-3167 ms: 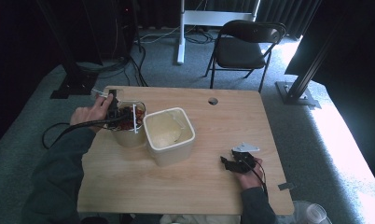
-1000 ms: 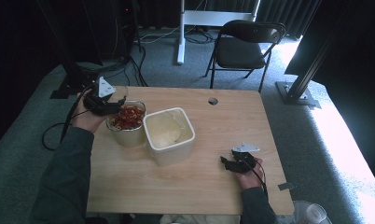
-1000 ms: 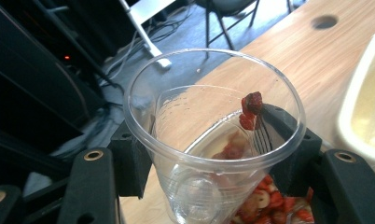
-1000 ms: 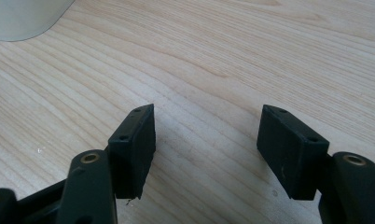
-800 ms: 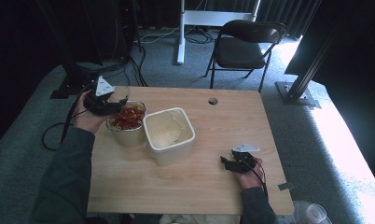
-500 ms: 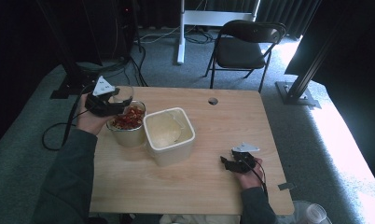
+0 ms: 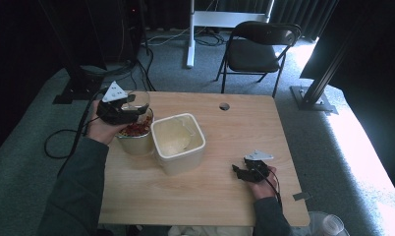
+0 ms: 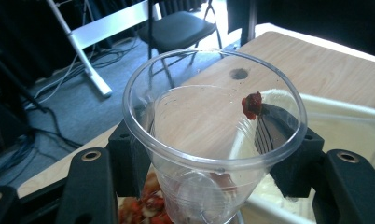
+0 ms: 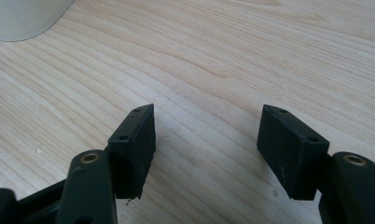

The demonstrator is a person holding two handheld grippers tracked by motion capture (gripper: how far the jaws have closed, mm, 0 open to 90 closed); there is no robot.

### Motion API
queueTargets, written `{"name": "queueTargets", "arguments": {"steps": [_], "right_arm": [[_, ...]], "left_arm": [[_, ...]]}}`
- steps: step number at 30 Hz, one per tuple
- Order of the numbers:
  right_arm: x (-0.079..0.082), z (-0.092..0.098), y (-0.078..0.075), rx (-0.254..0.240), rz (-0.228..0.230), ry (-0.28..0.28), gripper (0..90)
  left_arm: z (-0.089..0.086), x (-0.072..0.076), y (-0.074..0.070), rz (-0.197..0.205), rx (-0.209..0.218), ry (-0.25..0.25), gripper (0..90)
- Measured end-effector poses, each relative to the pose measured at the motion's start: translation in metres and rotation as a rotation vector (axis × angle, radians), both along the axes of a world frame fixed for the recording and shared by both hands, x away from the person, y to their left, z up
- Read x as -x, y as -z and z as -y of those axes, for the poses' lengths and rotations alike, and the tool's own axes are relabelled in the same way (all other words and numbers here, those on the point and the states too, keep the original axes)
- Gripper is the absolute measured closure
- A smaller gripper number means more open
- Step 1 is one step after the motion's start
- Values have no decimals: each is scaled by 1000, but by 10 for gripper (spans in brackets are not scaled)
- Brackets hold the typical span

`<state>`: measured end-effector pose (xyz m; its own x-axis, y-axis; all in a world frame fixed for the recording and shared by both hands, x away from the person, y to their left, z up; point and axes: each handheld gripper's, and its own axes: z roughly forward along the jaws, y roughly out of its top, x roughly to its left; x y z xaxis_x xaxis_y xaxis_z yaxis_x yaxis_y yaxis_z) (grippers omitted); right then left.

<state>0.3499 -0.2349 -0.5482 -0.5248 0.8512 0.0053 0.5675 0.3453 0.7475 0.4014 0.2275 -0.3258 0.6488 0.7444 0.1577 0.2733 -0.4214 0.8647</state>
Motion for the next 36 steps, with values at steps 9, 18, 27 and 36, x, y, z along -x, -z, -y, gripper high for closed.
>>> {"name": "queueTargets", "arguments": {"steps": [9,18,27,36], "right_arm": [[0,-1,0,1,0,1,355],[0,-1,0,1,0,1,355],[0,-1,0,1,0,1,355],[0,-1,0,1,0,1,355]], "left_arm": [[18,5,2,-10,29,53,388],[33,7,7,-35,40,94,372],[46,8,16,-54,43,126,360],[58,9,26,-75,21,148,337]]}}
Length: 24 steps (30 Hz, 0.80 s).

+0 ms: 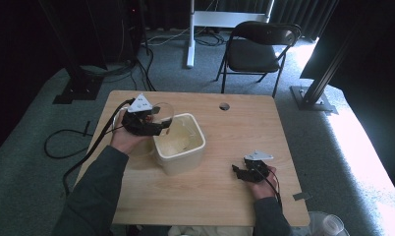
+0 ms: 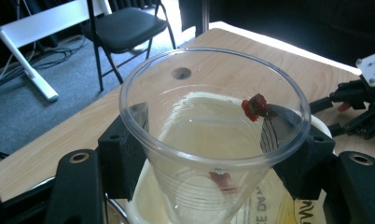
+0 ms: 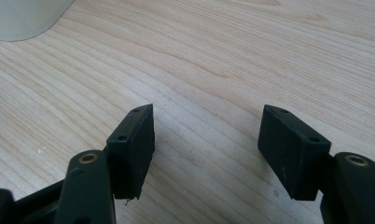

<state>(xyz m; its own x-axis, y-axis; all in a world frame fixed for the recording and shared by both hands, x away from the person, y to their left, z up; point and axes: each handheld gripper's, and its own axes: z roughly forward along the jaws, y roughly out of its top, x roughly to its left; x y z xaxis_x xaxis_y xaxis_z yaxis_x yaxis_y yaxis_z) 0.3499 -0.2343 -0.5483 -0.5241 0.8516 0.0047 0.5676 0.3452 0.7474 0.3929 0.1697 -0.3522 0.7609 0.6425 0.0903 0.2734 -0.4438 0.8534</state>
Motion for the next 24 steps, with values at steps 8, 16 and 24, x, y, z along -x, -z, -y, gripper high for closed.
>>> {"name": "queueTargets", "arguments": {"steps": [8,16,24], "right_arm": [[0,0,0,0,0,-1,355],[0,0,0,0,0,-1,355],[0,0,0,0,0,-2,351]], "left_arm": [[10,1,13,-26,-35,23,325],[16,1,17,-26,-38,14,209],[8,6,11,-14,-2,18,126]]}}
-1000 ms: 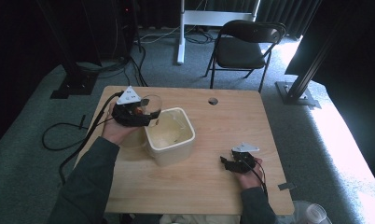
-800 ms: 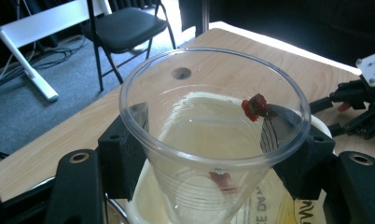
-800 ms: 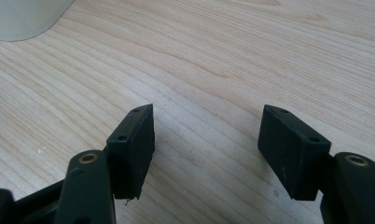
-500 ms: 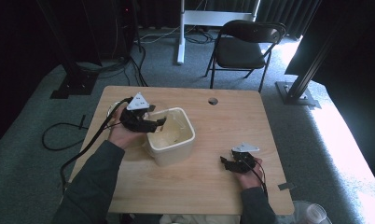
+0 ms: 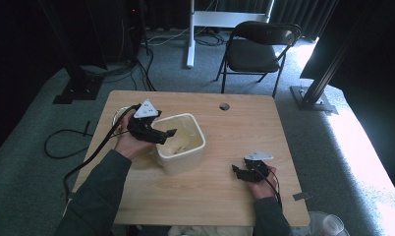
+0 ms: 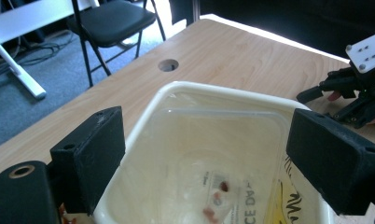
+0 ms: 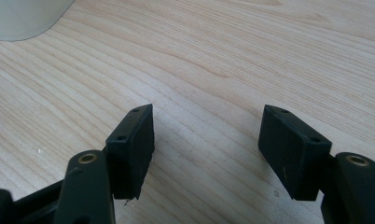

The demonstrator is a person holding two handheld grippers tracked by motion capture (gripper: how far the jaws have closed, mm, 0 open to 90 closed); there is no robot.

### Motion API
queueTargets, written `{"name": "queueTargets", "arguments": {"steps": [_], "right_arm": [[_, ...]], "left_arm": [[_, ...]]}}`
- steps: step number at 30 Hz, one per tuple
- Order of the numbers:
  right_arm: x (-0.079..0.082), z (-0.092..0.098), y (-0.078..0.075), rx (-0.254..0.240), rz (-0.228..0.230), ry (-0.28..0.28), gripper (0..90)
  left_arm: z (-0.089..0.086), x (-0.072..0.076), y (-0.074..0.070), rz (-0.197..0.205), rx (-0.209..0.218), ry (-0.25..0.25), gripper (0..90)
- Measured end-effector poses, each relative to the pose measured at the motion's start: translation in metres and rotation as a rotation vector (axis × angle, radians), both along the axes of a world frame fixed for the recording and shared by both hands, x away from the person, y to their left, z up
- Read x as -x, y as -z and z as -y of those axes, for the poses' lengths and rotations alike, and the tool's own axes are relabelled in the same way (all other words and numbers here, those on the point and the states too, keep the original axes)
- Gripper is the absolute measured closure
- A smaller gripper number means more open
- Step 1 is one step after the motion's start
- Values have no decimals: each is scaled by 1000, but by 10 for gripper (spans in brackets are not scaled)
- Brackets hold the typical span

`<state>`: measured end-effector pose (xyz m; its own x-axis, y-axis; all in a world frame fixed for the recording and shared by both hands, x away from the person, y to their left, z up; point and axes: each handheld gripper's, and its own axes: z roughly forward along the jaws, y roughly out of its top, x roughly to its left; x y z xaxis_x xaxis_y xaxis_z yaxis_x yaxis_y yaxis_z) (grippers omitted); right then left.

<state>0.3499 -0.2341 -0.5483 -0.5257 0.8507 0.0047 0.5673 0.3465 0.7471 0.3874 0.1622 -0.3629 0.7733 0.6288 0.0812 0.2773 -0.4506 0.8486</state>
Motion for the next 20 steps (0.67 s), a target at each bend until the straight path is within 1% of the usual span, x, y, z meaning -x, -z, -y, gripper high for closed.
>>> {"name": "queueTargets", "arguments": {"steps": [4,7,8,10,12,14,17,19,20], "right_arm": [[0,0,0,0,-1,0,348],[0,0,0,0,-1,0,348],[0,0,0,0,-1,0,348],[0,0,0,1,-1,0,347],[0,0,0,1,-2,-1,347],[0,0,0,1,-2,-1,346],[0,0,0,1,-4,-1,343],[0,0,0,1,-4,-2,341],[0,0,0,1,-4,-2,341]], "left_arm": [[-6,4,-3,20,22,-16,129],[-10,10,-4,34,38,-17,141],[-10,10,-4,34,38,-17,144],[-16,16,-4,38,56,-18,150],[-19,21,-3,43,61,-25,154],[-23,25,-3,40,69,-21,157],[-28,32,0,36,71,-31,164],[-33,40,5,35,73,-44,184],[-33,40,5,35,73,-44,193]]}}
